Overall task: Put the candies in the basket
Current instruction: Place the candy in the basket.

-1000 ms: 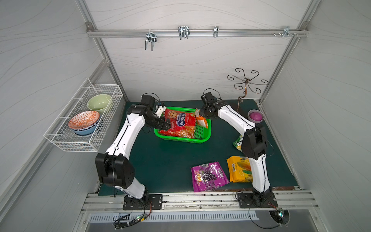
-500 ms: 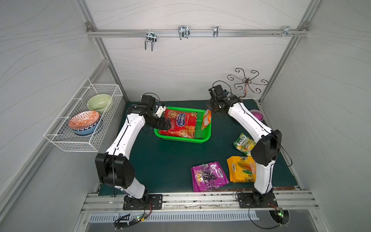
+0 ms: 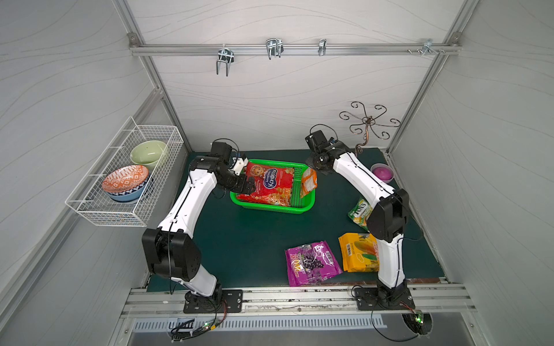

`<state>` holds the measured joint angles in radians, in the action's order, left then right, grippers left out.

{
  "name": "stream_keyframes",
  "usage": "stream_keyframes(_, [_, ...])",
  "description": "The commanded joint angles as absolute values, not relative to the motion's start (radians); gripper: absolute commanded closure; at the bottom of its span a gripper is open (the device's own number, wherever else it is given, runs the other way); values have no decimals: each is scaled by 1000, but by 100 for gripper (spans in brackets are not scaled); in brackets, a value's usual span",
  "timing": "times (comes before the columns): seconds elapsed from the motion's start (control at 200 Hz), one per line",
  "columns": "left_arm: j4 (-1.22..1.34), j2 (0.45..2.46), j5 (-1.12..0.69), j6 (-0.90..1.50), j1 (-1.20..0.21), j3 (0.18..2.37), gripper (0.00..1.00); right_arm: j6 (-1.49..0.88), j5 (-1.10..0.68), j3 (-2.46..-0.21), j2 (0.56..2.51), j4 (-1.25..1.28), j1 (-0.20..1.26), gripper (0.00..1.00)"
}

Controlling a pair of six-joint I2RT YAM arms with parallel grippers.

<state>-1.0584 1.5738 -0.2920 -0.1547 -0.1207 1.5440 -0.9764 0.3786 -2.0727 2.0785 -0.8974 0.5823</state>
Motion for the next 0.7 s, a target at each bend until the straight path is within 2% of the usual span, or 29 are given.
stream_keyframes(0.0, [-1071,1577,-307,-164,-120,1569,5,-956,403,-2082,2112,-851,583,100])
stream_keyframes(0.185, [-1071,1579,-301,-167,-120,1566,5,-959,273,-2069,2161,-750,583,100])
stream_keyframes(0.42, [-1073,1582,-299,-169,-120,1569,5,-995,6,-2067,2209,-561,585,100])
stream_keyframes(0.695, [-1074,1586,-298,-167,-120,1569,5,-1013,-86,-1983,2174,-422,585,100])
